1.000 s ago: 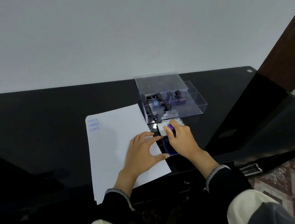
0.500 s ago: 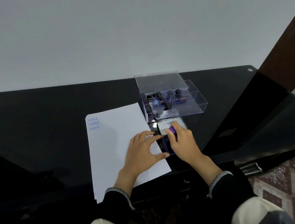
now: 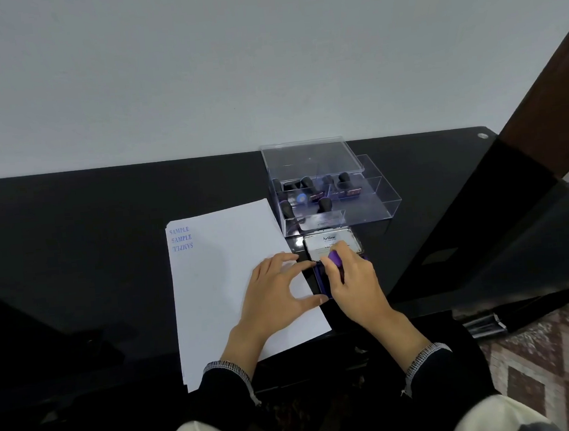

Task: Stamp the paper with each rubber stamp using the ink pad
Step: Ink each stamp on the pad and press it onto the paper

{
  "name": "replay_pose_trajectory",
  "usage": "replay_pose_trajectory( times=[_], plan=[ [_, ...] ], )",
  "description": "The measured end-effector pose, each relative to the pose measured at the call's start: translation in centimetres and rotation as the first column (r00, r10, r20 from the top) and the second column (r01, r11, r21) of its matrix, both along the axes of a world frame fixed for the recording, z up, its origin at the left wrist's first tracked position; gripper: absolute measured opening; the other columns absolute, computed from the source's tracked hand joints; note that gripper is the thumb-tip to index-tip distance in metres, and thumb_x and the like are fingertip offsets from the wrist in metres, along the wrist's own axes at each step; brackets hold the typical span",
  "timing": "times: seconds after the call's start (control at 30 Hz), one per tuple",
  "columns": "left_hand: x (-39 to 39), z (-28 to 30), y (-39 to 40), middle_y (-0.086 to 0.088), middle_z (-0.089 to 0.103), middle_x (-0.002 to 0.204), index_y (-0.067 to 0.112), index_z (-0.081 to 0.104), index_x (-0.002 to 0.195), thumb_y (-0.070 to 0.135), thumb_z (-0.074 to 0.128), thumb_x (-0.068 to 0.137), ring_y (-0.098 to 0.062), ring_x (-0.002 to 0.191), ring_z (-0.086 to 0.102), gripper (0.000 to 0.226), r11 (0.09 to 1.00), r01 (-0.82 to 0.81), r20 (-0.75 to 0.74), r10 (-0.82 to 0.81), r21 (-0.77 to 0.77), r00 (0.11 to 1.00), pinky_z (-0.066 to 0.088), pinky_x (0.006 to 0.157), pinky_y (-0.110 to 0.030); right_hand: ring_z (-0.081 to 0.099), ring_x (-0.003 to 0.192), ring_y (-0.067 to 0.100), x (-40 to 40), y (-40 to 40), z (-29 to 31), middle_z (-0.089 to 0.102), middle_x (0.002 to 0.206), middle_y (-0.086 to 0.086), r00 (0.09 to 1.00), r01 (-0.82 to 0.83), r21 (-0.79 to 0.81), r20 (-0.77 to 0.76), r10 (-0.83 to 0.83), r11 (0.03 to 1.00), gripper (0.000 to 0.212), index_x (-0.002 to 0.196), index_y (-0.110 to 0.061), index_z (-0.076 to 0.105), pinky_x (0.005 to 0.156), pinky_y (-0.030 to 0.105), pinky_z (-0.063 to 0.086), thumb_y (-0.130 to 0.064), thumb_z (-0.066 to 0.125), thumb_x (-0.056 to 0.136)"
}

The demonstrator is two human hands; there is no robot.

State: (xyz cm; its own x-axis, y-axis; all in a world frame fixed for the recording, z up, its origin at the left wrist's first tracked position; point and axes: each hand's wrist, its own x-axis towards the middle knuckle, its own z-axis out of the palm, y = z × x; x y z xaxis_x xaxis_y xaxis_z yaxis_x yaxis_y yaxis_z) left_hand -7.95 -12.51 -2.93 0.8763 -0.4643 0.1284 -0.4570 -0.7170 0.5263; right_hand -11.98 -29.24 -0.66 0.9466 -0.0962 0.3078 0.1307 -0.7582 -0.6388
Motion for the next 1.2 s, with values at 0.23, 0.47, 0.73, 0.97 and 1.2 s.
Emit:
replay_pose_trajectory(
  times=[0.23,0.47,0.73,0.97,1.2],
  plan=[
    [0.0,0.1,0.1,0.018,0.035,0.144,0.048,0.046,0.135,0.077,0.055,0.075,-0.004,0.134,0.026,0.068,1.0,0.007,-0.016,-0.007,0.001,1.0,0.013,0.11,-0.023,0.051,0.057,0.018,2.3,-0.5,0.9,0.052,0.068,0.001,0.997,-0.01,-0.031,-0.071,0.008,0.999,0.017,0.089,-0.011,0.046,0.053,0.036,0.045,-0.024,0.045,0.1],
    [0.0,0.1,0.1,0.017,0.035,0.144,0.048,0.046,0.135,0.077,0.056,0.074,-0.004,0.134,0.026,0.068,1.0,0.008,-0.015,-0.008,-0.004,1.0,0.012,0.11,-0.023,0.047,0.06,0.014,1.3,-0.3,0.8,0.048,0.068,-0.003,0.998,-0.05,-0.079,-0.031,0.047,0.996,0.021,0.086,-0.011,0.043,0.053,0.032,0.041,-0.026,0.043,0.101],
    [-0.2,0.3,0.1,0.017,0.035,0.143,0.047,0.047,0.135,0.075,0.057,0.075,-0.004,0.133,0.027,0.067,1.0,0.007,-0.007,-0.007,-0.005,1.0,0.009,0.107,-0.019,0.045,0.054,0.016,1.8,-0.3,0.9,0.047,0.065,-0.002,0.998,-0.019,-0.023,-0.06,0.017,1.0,0.02,0.087,-0.01,0.045,0.051,0.032,0.038,-0.024,0.042,0.101],
    [-0.1,0.3,0.0,0.017,0.035,0.143,0.047,0.047,0.135,0.075,0.058,0.074,-0.004,0.133,0.028,0.067,1.0,0.002,-0.016,-0.002,-0.003,1.0,0.01,0.106,-0.019,0.046,0.059,0.013,1.1,-0.4,0.3,0.048,0.07,-0.003,0.999,-0.033,-0.025,-0.012,0.033,0.999,0.016,0.092,-0.011,0.045,0.051,0.028,0.038,-0.024,0.04,0.101],
    [-0.1,0.3,0.0,0.017,0.035,0.144,0.047,0.046,0.135,0.074,0.059,0.075,-0.004,0.133,0.025,0.067,1.0,0.004,-0.016,-0.004,0.0,1.0,0.009,0.105,-0.018,0.047,0.061,0.015,1.3,-0.2,0.3,0.047,0.07,-0.003,0.999,-0.033,-0.054,0.002,0.034,0.998,0.017,0.089,-0.012,0.043,0.052,0.03,0.04,-0.023,0.04,0.101]
  ],
)
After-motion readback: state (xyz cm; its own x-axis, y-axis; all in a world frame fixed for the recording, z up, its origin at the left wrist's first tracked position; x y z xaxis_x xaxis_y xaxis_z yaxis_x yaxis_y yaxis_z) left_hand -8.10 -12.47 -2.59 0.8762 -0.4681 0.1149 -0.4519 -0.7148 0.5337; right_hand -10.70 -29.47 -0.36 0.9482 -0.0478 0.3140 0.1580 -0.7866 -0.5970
